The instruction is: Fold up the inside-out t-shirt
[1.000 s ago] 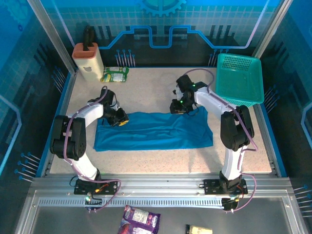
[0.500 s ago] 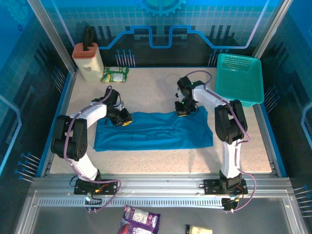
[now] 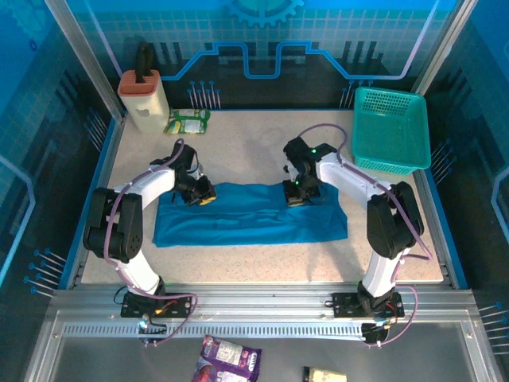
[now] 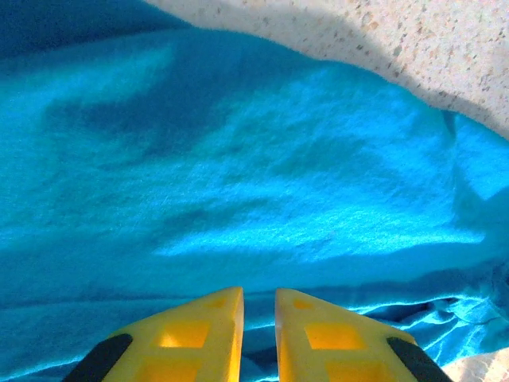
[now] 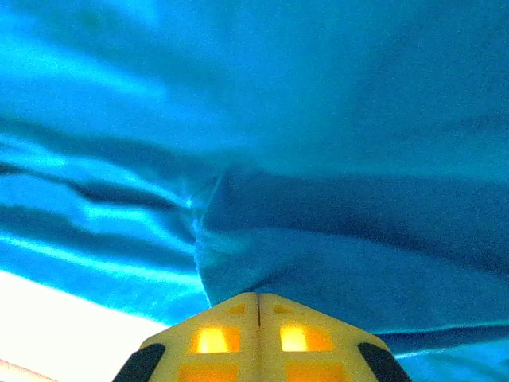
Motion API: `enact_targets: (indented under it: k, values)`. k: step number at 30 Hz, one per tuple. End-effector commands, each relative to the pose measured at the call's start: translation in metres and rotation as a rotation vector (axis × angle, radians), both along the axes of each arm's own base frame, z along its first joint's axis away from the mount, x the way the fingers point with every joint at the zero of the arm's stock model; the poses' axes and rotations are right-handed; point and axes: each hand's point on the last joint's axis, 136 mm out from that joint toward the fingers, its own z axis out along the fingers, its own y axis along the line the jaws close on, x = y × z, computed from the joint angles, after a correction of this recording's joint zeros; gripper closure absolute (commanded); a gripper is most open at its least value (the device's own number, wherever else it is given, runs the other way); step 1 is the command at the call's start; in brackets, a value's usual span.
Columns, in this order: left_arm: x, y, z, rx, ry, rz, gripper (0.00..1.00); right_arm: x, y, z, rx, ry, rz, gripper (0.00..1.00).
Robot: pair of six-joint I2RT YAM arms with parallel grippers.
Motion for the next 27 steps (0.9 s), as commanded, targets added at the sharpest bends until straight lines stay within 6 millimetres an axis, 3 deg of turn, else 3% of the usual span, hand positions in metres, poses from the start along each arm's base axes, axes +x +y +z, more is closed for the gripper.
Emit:
enact_targets:
  k: [1,4,6,10,14,18,23,27]
  values:
    - [0.007,-0.003,0.014,0.065,-0.034,-0.064,0.81,-0.04,0.004,-0.011,-0.031,0.092,-0.074,1.0]
    - [0.01,-0.01,0.017,0.078,-0.036,-0.102,0.81,-0.056,0.02,-0.016,0.002,0.117,-0.088,0.93]
    - [0.012,-0.019,0.02,0.083,-0.038,-0.135,0.81,-0.061,0.03,-0.01,0.018,0.117,-0.078,0.79]
    - [0.016,-0.043,0.028,0.085,-0.055,-0.201,0.81,-0.053,0.026,0.012,-0.001,0.053,-0.058,0.67]
    - [0.014,-0.084,0.04,0.039,-0.088,-0.277,0.8,-0.033,0.002,0.025,0.023,-0.007,-0.095,0.63]
    - [0.003,-0.13,0.05,-0.045,-0.096,-0.335,0.79,-0.021,-0.038,0.018,0.029,-0.01,-0.177,0.61]
    - [-0.026,-0.195,0.05,-0.185,-0.06,-0.414,0.74,-0.025,-0.072,0.0,0.172,0.022,-0.318,0.6]
    - [-0.044,-0.228,0.035,-0.217,-0.013,-0.451,0.69,-0.038,-0.091,-0.019,0.211,0.058,-0.381,0.59]
